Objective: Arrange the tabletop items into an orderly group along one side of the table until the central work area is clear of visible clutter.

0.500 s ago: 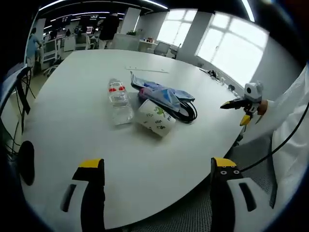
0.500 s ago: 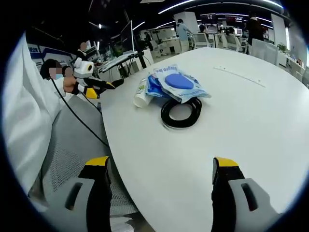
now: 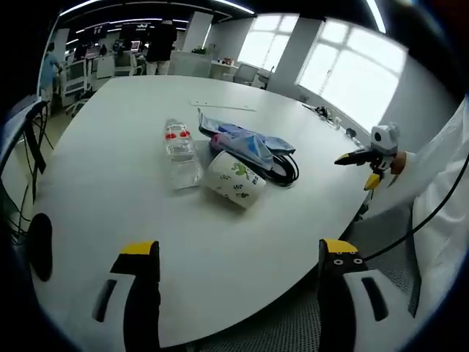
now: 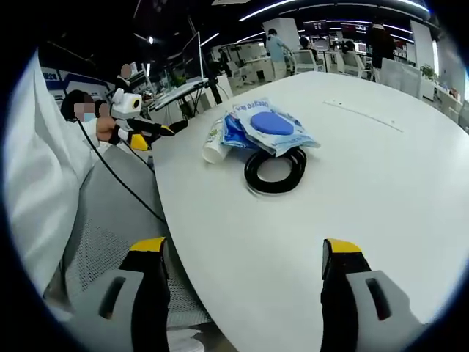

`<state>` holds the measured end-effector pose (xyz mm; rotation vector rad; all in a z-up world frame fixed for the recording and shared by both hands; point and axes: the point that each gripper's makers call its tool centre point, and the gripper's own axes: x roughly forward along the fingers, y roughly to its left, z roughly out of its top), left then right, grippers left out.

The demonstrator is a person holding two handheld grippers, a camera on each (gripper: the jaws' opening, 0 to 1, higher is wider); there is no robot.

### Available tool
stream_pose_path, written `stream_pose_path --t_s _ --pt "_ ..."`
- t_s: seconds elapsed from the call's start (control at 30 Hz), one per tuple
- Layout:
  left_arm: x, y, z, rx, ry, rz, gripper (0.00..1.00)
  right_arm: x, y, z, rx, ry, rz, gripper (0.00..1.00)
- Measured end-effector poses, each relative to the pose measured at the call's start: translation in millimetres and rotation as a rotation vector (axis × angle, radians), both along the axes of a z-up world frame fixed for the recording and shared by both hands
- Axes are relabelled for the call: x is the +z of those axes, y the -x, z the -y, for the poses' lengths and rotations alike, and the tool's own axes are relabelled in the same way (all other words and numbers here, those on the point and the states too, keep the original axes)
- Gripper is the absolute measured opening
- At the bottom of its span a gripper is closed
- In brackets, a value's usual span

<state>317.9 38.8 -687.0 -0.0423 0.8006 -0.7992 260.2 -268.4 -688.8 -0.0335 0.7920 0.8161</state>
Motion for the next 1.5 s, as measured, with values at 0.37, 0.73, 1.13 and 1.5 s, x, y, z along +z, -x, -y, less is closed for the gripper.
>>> stream_pose_path --t_s 0.37,0.73,1.13,1.5 --pt "0.1 -0.3 0.2 0.001 0.004 0.001 0.93 0.9 0.7 -1.4 -0.001 -0.002 0.003 0.86" --pt "1.5 -0.3 0.0 0.001 0.007 0.006 0.93 1.4 1.5 -2.1 -0.002 -0.004 0.003 0.86" --pt "0.8 0.0 -0.7 -0.003 0.006 0.001 0.93 1.1 0.7 -1.3 -0.005 -0.004 0.001 0.86" --pt "0.1 -0.2 -4.3 0.001 0.002 -0.003 0.93 1.9 -4.7 -1.4 0.003 -0.001 -0.001 0.86"
